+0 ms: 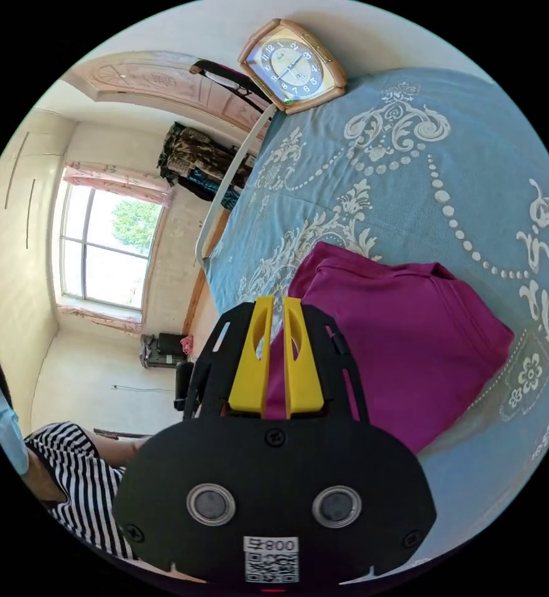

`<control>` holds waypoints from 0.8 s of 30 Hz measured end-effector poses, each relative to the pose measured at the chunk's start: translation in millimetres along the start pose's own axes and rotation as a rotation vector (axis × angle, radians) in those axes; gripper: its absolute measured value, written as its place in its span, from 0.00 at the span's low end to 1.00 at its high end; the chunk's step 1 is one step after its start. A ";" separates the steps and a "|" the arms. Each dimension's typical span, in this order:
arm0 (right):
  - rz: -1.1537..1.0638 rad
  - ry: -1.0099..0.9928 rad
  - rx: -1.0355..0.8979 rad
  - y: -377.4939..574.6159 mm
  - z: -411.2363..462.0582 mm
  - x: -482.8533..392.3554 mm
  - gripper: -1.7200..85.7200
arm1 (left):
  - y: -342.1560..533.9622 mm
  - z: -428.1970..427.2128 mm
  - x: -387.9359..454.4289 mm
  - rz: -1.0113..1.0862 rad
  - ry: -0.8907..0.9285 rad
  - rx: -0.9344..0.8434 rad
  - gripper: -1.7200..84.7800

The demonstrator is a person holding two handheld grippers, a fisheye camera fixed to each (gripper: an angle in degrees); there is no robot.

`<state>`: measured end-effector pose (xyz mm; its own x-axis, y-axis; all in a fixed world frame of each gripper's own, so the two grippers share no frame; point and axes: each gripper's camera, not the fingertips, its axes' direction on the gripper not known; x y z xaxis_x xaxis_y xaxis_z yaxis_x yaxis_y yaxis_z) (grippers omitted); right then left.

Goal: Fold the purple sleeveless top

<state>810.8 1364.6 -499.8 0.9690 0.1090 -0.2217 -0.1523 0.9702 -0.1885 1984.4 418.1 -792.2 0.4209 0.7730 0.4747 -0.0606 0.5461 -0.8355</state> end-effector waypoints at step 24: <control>0.083 -0.003 -0.051 207.9 -67.0 69.3 0.08 | 24.3 5.7 22.0 0.111 -0.054 -0.016 0.02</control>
<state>833.3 1559.4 -618.5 0.9531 0.1895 -0.2362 -0.2421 0.9454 -0.2183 1987.0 450.2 -800.5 0.3628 0.8451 0.3926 -0.0895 0.4509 -0.8881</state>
